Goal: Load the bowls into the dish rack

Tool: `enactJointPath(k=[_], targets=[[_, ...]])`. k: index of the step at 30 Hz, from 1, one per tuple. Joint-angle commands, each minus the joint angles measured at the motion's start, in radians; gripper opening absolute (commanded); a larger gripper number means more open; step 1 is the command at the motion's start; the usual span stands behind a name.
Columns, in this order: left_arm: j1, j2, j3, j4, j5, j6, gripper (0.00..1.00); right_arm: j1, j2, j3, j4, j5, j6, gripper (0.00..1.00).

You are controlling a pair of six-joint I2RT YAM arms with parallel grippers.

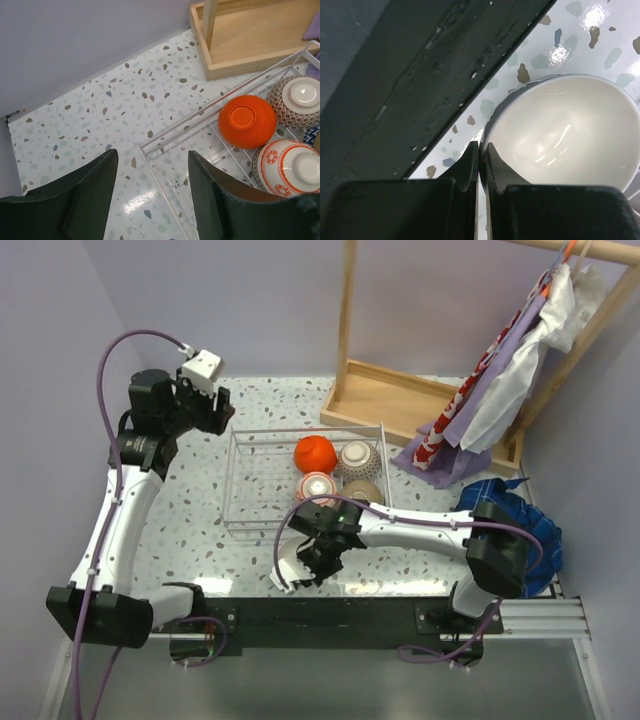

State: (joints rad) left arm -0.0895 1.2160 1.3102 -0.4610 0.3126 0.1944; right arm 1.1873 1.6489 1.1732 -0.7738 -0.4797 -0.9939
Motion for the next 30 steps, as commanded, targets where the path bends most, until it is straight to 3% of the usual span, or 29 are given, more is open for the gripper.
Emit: enactJointPath(k=[1,8,16,18,19,21,22,23,25,27,30], targets=[[0.01,-0.093,-0.011,0.001,0.019,-0.01,0.63,0.04,-0.02,0.189,-0.244,-0.046,0.044,0.0],[0.022,-0.15,0.058,-0.027,-0.012,-0.033,0.62,0.035,0.031,0.599,-0.381,-0.129,0.384,0.0],[0.088,-0.142,0.104,0.011,-0.108,-0.132,0.57,-0.151,0.095,0.724,-0.076,-0.236,0.774,0.0],[0.088,-0.124,0.13,0.031,-0.13,-0.109,0.58,-0.211,0.144,0.752,-0.029,-0.352,0.894,0.0],[0.088,-0.109,0.138,0.056,-0.132,-0.064,0.57,-0.276,0.164,0.756,0.055,-0.396,0.947,0.0],[0.088,-0.095,0.147,0.082,-0.132,-0.014,0.57,-0.346,0.19,0.712,0.221,-0.512,1.226,0.0],[0.088,-0.084,0.15,0.099,-0.139,0.035,0.56,-0.411,0.186,0.663,0.537,-0.539,1.359,0.0],[0.088,-0.078,0.153,0.104,-0.165,0.06,0.56,-0.431,0.178,0.546,0.717,-0.546,1.62,0.0],[0.088,-0.062,0.153,0.094,-0.196,0.129,0.55,-0.466,0.181,0.482,1.095,-0.553,1.794,0.0],[0.088,-0.055,0.143,0.088,-0.219,0.175,0.54,-0.476,0.228,0.485,1.236,-0.56,1.914,0.0],[0.088,-0.033,0.142,0.096,-0.273,0.165,0.5,-0.494,0.299,0.497,1.393,-0.418,2.079,0.0]])
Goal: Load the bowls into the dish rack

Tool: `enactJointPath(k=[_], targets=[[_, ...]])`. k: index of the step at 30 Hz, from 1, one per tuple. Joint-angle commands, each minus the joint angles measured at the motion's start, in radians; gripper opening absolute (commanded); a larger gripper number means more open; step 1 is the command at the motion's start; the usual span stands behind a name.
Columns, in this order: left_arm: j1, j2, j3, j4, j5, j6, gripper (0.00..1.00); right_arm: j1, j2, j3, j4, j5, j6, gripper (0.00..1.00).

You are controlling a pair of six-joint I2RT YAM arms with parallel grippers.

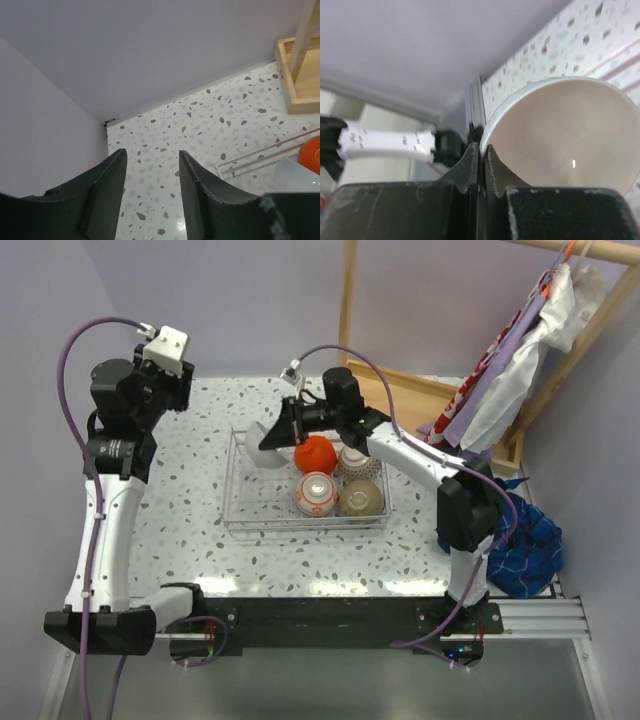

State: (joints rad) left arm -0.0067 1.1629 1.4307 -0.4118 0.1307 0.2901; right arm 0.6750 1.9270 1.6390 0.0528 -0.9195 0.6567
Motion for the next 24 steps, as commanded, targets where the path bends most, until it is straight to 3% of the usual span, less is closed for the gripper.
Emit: enactJointPath(k=[1,6,9,12,13,14,16,19,24], targets=[[0.005,0.033,0.03,0.033,-0.085,0.038,0.47,0.014,0.027,0.035,0.514,0.124,0.455,0.0],[0.005,0.009,-0.061,0.068,0.062,-0.019,0.41,0.061,0.061,0.085,0.414,0.257,0.396,0.0],[0.005,-0.008,-0.154,0.157,0.06,-0.061,0.31,0.081,0.09,0.108,0.358,0.306,0.432,0.0],[0.005,0.02,-0.194,0.212,0.023,-0.091,0.17,0.097,0.099,0.085,0.448,0.35,0.506,0.0],[0.005,0.043,-0.196,0.214,0.006,-0.092,0.05,0.1,0.093,0.046,0.493,0.396,0.514,0.0],[0.005,0.053,-0.196,0.211,-0.006,-0.1,0.0,0.104,0.075,0.026,0.513,0.439,0.482,0.0],[0.005,0.08,-0.187,0.197,-0.011,-0.118,0.0,0.126,0.085,0.025,0.545,0.502,0.459,0.0],[0.005,0.087,-0.194,0.206,0.01,-0.103,0.0,0.141,0.125,-0.001,0.58,0.568,0.555,0.0],[0.005,0.089,-0.207,0.229,0.01,-0.135,0.0,0.147,0.145,-0.051,0.581,0.565,0.675,0.0]])
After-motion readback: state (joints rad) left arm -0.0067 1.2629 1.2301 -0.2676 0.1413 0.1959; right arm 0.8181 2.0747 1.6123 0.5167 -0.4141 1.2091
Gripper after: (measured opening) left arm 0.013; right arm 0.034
